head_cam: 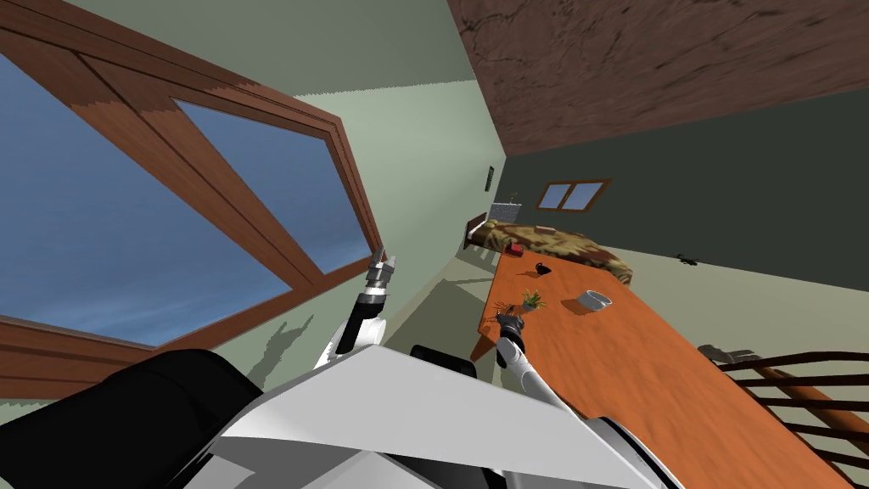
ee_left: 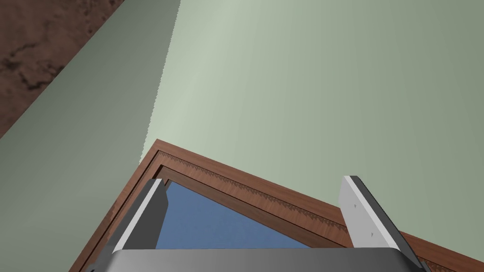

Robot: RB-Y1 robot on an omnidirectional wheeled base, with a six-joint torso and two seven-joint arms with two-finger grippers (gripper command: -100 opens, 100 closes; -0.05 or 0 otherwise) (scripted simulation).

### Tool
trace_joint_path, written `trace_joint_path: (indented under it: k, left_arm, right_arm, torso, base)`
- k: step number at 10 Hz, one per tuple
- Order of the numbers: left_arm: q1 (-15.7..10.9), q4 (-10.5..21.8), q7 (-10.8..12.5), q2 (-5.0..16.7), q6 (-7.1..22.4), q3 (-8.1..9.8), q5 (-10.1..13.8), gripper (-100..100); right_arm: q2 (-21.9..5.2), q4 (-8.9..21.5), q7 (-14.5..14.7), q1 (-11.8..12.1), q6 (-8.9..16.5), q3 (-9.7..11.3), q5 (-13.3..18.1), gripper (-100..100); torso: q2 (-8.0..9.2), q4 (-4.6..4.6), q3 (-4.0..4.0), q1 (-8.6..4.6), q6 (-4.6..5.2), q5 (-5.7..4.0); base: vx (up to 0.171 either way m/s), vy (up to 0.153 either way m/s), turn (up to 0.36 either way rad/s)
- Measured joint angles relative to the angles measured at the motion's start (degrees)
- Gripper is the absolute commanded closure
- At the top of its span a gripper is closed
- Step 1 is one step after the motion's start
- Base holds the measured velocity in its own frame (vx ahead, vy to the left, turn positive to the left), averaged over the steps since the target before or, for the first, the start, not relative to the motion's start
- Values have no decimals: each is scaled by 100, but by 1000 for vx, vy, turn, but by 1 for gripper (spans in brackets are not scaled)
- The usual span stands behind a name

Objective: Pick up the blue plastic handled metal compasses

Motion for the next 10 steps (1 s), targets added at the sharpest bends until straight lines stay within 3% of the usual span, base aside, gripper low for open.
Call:
trace_joint_path:
  k: [4, 5, 6, 7, 8, 10]
  left_arm:
    - [0, 0, 0, 0, 0, 0, 0, 0]
    - [0, 0, 0, 0, 0, 0, 0, 0]
    - [0, 0, 0, 0, 0, 0, 0, 0]
    - [-2, 0, 0, 1, 0, 0, 0, 0]
    - [-1, 0, 0, 1, 0, 0, 0, 0]
    - [-2, 0, 0, 1, 0, 0, 0, 0]
  right_arm:
    - [-29, 569, -265, -288, 584, 88, 531, -100]
    - [-32, 588, -284, -299, 613, 91, 545, 0]
    - [-31, 585, -282, -298, 610, 90, 544, -100]
    - [5, 364, -98, -167, 716, 42, 366, -100]
    - [44, 531, -116, -241, 889, 93, 284, -100]
    - [73, 419, -30, -132, 1094, 70, 87, -100]
  torso:
    - [-6, -1, -3, -3, 0, -1]
    - [-2, -1, -1, 0, 1, -1]
    - [2, 0, 1, 3, 1, 0]
    - [9, 2, 5, -22, -4, -4]
    - [13, 3, 7, -36, -4, -8]
    - [14, 3, 8, -37, -4, -8]
  base:
    - [21, -17, 25]
    - [0, 0, 0]
    - [-11, -88, 330]
    - [-27, -130, 439]
    - [-15, -84, 68]
    - [-54, -105, 322]
